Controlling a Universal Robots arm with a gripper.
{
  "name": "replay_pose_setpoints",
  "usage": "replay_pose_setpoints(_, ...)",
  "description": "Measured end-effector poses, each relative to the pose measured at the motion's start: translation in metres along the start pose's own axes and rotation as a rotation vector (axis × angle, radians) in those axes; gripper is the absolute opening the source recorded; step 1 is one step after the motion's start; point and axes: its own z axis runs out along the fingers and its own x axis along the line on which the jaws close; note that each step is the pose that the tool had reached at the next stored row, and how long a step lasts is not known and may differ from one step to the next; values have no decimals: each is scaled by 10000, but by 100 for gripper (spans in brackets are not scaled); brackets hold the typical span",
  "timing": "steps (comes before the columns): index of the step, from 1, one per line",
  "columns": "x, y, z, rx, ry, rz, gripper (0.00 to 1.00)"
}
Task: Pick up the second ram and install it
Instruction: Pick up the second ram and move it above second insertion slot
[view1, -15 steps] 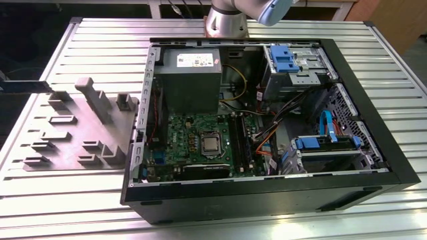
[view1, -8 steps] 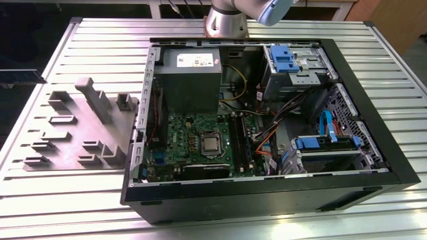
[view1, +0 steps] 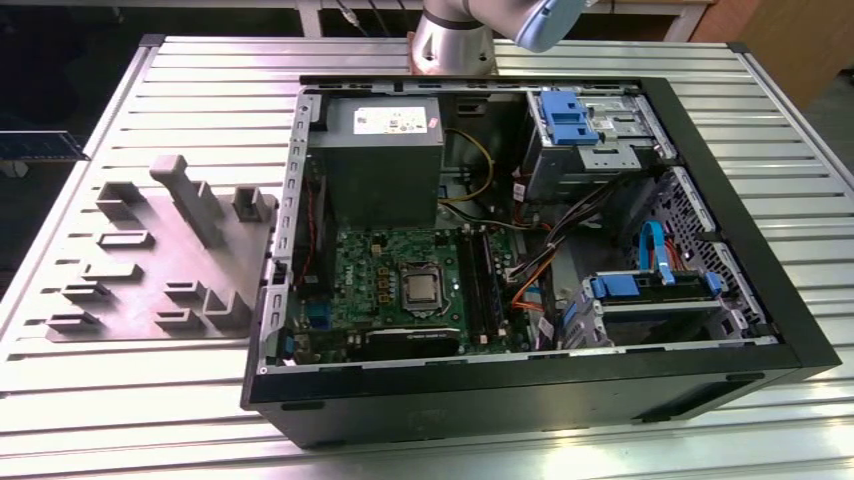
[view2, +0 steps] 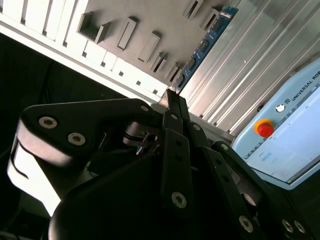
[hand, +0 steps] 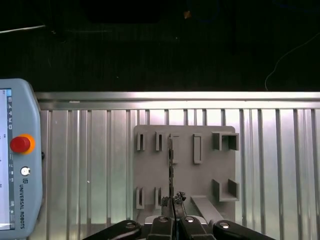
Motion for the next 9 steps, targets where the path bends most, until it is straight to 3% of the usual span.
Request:
replay_pose_setpoints(4, -1, -42, -1, -1, 0, 0, 11)
replay_pose_setpoints(9, -5, -207, -6, 0, 0, 1, 11)
